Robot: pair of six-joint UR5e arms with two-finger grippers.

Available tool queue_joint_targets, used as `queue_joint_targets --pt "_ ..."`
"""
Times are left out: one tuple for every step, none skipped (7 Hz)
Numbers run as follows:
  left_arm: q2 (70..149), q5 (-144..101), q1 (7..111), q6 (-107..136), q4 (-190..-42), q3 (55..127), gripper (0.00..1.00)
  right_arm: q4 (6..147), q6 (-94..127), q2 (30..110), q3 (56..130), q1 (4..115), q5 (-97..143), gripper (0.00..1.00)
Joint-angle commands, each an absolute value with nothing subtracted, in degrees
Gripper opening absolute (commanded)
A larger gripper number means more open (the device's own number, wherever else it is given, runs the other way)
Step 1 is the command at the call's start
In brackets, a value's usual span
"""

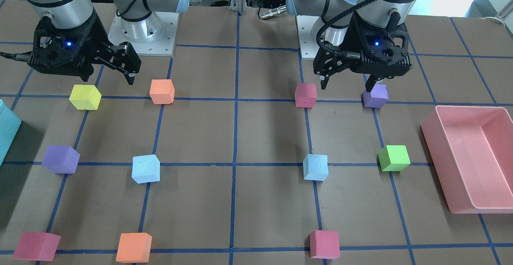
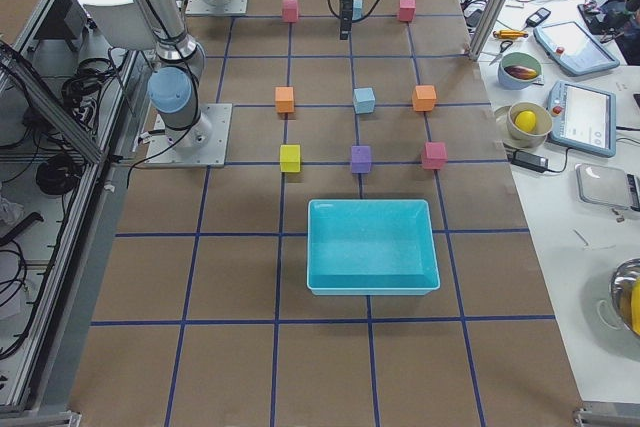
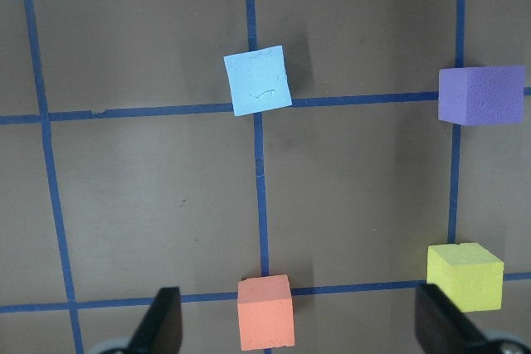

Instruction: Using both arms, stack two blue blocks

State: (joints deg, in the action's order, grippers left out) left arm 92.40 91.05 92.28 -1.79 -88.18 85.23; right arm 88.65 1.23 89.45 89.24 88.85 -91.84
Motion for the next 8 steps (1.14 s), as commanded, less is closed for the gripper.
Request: queue_joint_targets --pt "92.4 91.1 92.3 -1.8 -88.2 85.3 1.0 88.8 1.2 89.4 89.5 88.9 -92.1 1.0" --pt "92.4 91.1 92.3 -1.8 -88.2 85.3 1.0 88.7 1.2 89.4 89.6 88.9 -92.1 1.0" --pt "92.4 91.1 92.3 -1.8 -88.2 85.3 1.0 88.5 1.1 89.2 89.6 88.9 -92.2 1.0" --pt "92.4 91.1 92.2 -1.8 -88.2 85.3 1.0 88.2 1.1 87.8 89.9 88.8 -92.0 1.0" --pt "92.4 91.1 92.3 -1.8 -88.2 85.3 1.0 89.0 1.1 86.8 90.3 88.5 -92.2 1.0" --pt "92.4 91.1 92.2 -1.8 -88.2 85.3 1.0 89.8 1.2 83.9 90.6 88.2 -91.8 1.0" --pt "92.4 91.1 92.3 -1.8 -88.2 85.3 1.0 95.4 0.8 79.6 90.7 88.3 -91.8 1.0" --pt "92.4 91.1 92.2 -1.8 -88.2 85.3 1.0 100.7 0.0 75.7 91.1 88.4 -91.8 1.0"
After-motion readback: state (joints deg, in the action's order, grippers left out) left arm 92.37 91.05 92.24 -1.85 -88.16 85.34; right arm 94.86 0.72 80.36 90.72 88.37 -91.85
